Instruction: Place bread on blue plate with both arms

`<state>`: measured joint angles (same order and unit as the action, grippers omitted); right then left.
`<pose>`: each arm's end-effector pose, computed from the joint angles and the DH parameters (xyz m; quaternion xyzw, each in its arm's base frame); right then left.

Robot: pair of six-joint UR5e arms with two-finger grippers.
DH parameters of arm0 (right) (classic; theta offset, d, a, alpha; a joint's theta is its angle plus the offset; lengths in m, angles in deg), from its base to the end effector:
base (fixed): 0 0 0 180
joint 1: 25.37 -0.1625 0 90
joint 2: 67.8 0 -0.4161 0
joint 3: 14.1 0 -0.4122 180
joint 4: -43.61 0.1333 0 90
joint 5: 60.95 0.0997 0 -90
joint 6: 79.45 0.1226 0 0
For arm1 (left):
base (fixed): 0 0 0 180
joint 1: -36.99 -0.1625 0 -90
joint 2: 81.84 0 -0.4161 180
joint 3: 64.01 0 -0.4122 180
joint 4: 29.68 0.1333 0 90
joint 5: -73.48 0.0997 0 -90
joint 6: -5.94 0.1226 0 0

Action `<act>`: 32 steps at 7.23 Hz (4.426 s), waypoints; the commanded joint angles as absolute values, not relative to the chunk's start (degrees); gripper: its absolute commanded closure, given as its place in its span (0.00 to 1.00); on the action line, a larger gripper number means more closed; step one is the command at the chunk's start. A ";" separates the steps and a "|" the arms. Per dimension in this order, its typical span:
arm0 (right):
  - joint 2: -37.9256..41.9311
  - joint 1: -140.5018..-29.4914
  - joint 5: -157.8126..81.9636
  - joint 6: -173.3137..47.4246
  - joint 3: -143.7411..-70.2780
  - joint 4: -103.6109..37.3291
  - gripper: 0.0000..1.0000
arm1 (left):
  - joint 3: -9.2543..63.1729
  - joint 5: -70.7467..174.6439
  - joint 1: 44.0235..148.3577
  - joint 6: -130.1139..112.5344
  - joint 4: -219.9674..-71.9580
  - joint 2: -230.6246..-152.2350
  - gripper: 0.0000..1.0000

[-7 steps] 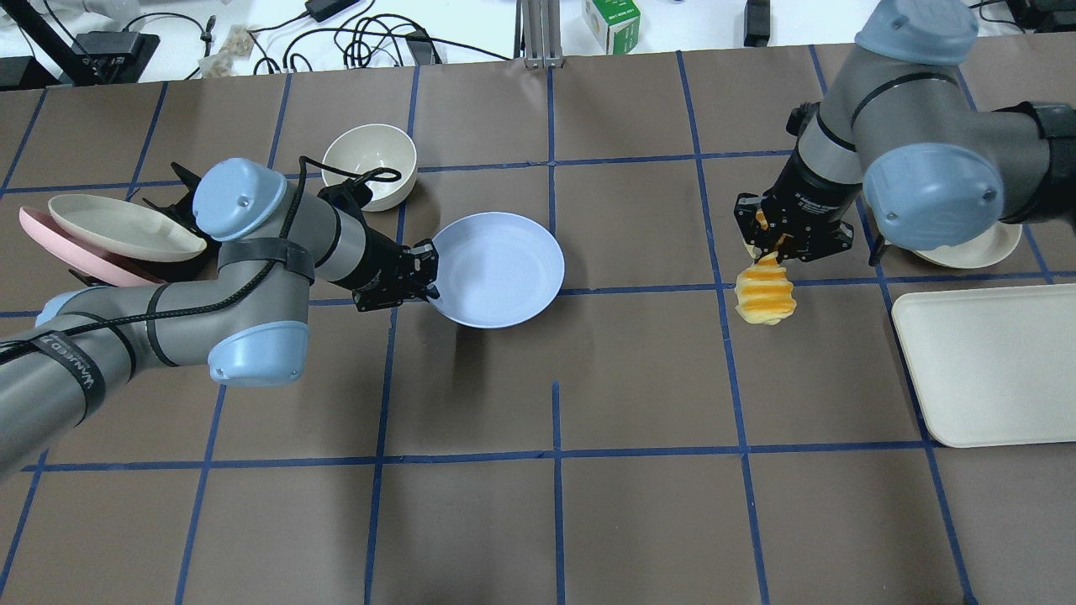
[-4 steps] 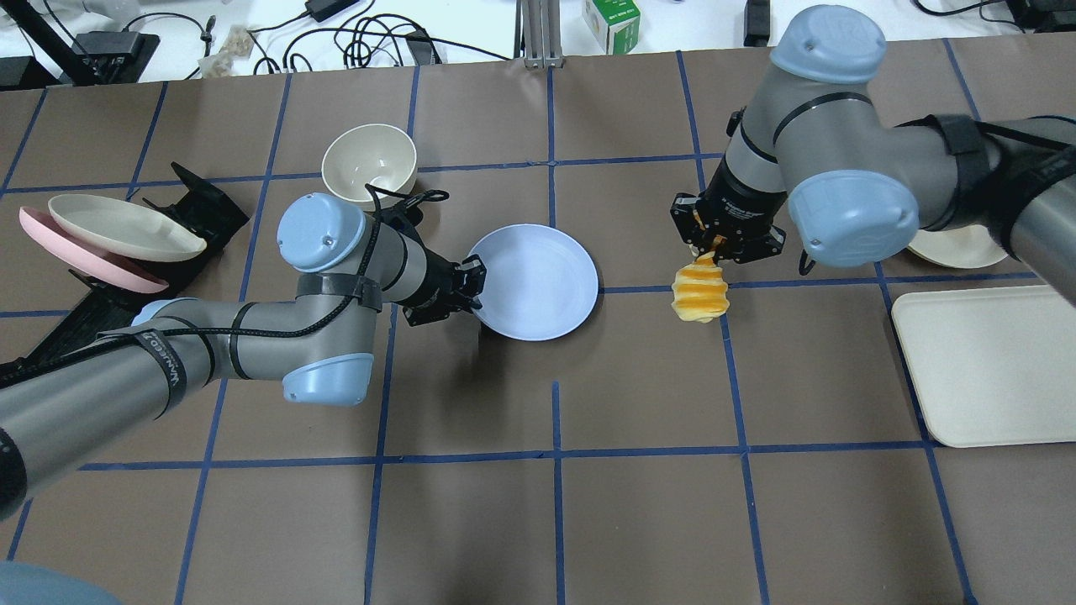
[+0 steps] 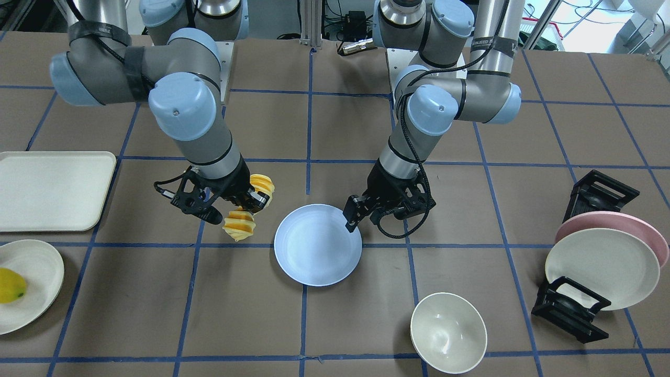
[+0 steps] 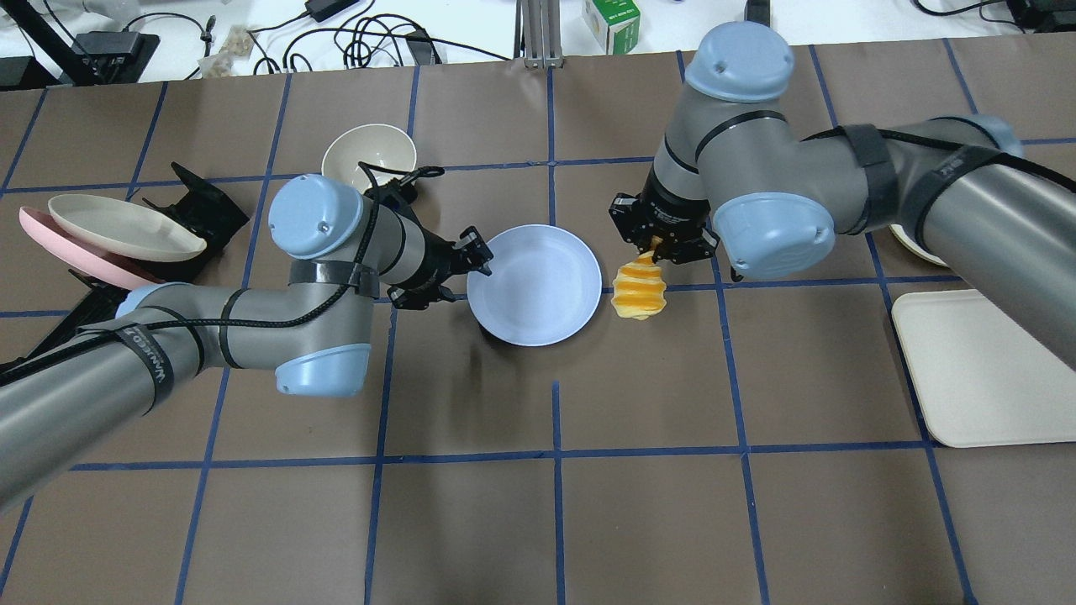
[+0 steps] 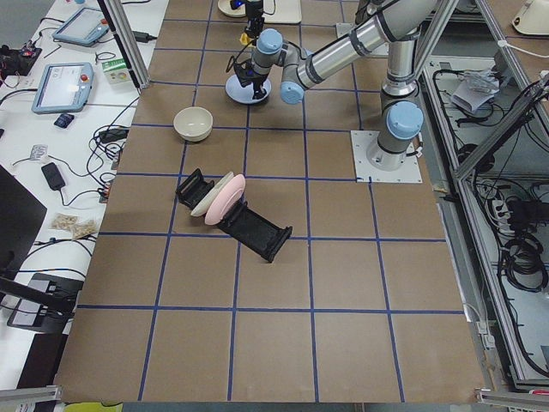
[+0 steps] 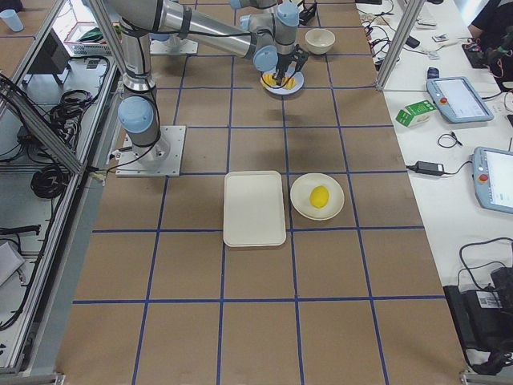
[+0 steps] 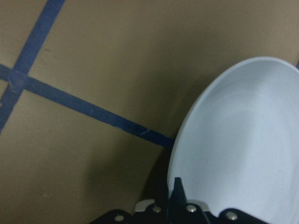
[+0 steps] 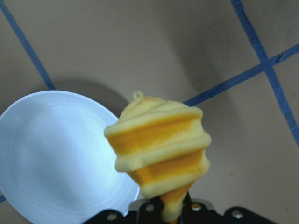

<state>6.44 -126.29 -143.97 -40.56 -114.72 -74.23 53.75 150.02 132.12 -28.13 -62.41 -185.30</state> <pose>0.2563 -0.5464 0.2607 0.2404 0.9687 0.0141 0.0606 -0.2091 -0.5191 0.2085 0.2299 -0.9563 0.0917 0.1558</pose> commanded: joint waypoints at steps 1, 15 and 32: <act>1.82 -132.04 -144.09 -34.55 -110.71 -75.13 1.00 | 48.08 158.84 127.89 -12.79 -80.48 -178.29 0.00; -7.79 -137.51 -144.97 -50.18 -108.06 -88.15 0.00 | 28.02 163.66 125.59 10.42 -119.77 -167.87 0.00; 24.48 -114.93 -151.12 -68.37 -108.50 -47.54 0.00 | 24.85 163.66 126.82 4.28 -124.08 -169.72 0.00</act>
